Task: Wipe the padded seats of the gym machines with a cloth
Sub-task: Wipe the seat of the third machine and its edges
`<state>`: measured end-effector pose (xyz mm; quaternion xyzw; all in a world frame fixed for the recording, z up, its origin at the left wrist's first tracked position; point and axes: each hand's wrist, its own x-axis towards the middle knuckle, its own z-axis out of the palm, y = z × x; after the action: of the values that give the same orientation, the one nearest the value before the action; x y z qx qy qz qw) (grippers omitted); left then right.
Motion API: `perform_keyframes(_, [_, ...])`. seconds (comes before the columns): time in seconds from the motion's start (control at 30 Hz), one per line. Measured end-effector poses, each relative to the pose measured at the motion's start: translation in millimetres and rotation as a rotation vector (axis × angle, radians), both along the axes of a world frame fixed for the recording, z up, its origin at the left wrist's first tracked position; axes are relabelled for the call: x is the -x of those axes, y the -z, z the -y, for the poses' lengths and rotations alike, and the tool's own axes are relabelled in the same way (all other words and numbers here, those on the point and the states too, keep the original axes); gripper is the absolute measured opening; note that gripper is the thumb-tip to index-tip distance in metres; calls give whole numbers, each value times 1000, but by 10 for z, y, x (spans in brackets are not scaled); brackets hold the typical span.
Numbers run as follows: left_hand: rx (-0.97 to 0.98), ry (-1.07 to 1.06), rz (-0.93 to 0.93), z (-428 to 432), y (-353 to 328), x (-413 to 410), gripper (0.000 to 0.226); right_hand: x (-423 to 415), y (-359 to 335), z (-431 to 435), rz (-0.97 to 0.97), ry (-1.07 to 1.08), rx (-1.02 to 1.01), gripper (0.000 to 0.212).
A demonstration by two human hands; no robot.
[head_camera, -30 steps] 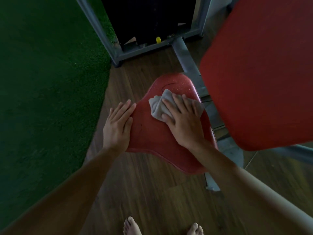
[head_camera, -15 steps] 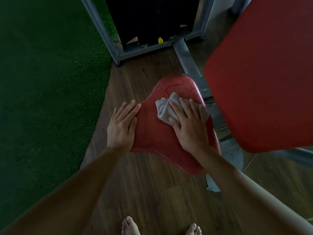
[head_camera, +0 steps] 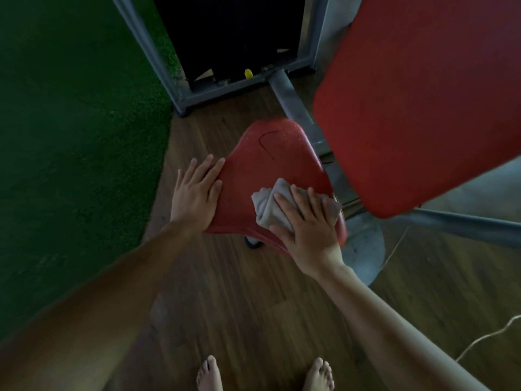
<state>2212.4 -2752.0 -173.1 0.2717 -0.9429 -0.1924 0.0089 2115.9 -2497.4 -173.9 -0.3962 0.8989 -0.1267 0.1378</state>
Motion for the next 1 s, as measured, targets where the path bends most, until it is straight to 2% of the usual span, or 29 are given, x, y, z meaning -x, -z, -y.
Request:
perform_keyframes(0.23, [-37, 204, 131, 210, -50, 0, 56, -139, 8, 53, 8, 92, 34, 63])
perform_keyframes(0.5, [-56, 405, -79, 381, 94, -62, 55, -342, 85, 200, -125, 273, 61, 58])
perform_keyframes(0.6, [-75, 499, -132, 446, 130, -75, 58, -351, 109, 231, -103, 304, 81, 58])
perform_keyframes(0.73, [-77, 578, -149, 518, 128, -76, 57, -362, 88, 279, -85, 360, 105, 57])
perform_keyframes(1.0, [-97, 552, -135, 499, 93, -84, 58, -358, 33, 309, -8, 389, 107, 65])
